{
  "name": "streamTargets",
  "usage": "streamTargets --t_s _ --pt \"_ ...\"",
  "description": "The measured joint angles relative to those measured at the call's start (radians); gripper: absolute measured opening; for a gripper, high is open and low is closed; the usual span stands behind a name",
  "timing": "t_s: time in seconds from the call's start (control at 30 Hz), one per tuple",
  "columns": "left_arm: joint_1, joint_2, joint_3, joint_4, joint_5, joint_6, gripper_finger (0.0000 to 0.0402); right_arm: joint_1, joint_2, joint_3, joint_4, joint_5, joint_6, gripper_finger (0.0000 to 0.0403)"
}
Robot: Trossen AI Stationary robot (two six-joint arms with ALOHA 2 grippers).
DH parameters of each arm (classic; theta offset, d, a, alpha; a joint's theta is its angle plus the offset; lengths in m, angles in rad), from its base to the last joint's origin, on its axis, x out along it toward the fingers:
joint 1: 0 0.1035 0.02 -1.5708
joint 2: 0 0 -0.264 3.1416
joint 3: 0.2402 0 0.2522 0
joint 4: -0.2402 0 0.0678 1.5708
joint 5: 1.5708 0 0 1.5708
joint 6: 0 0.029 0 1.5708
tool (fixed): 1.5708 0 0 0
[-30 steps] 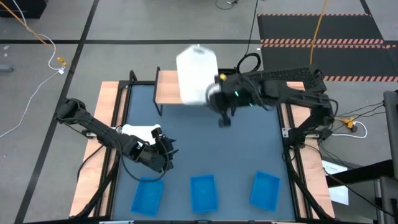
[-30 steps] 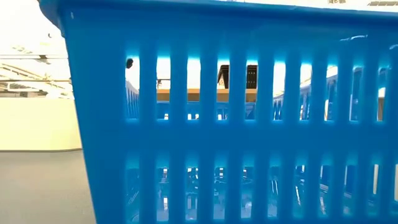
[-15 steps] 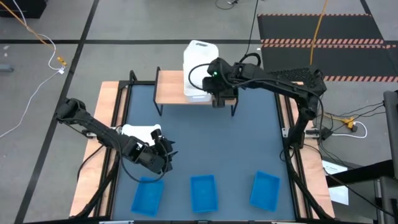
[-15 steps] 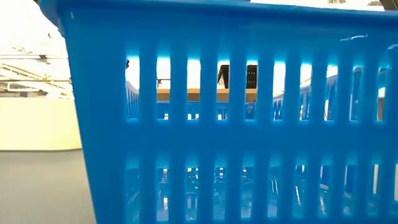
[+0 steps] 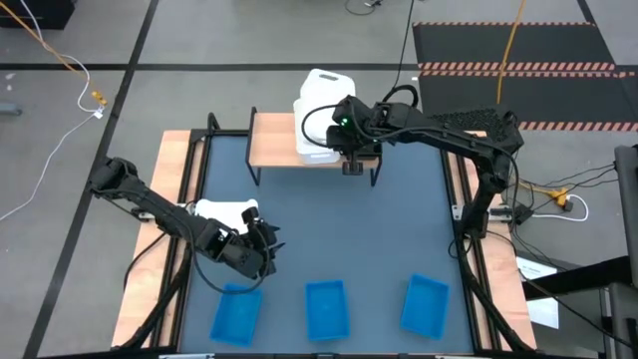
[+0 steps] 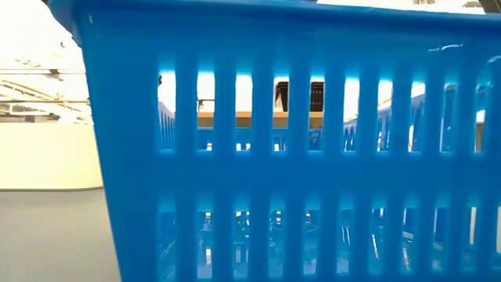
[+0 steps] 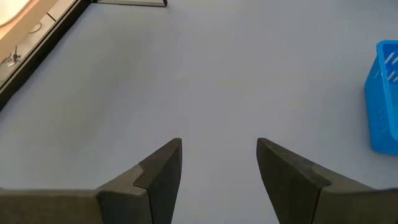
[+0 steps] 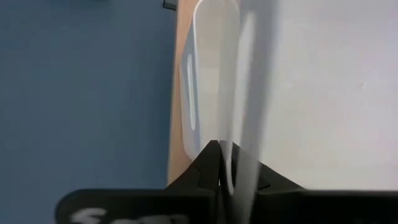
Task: Stack baskets on shelf by color
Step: Stack the white bin on the white bin on the shelf
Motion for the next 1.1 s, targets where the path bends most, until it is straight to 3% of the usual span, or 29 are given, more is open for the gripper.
streamTargets --t_s 0.43,0.6,0.8,1.1 --pt "0.0 0.0 0.0 -0.024 0.0 -0.016 0.0209 0.0 0.0 0.0 0.028 0.013 -0.033 0.0067" --pt "0.0 0.0 0.0 -0.028 0.0 -0.026 0.0209 0.012 0.0 0.0 0.047 0.162 -0.086 0.0093" --pt "0.0 0.0 0.0 -0.057 0.0 -0.062 0.0209 0.037 0.0 0.0 0.058 0.211 -0.153 0.0097" --pt "0.0 0.0 0.0 -0.076 0.0 -0.09 0.0209 0.048 0.0 0.0 0.06 0.213 -0.094 0.0101"
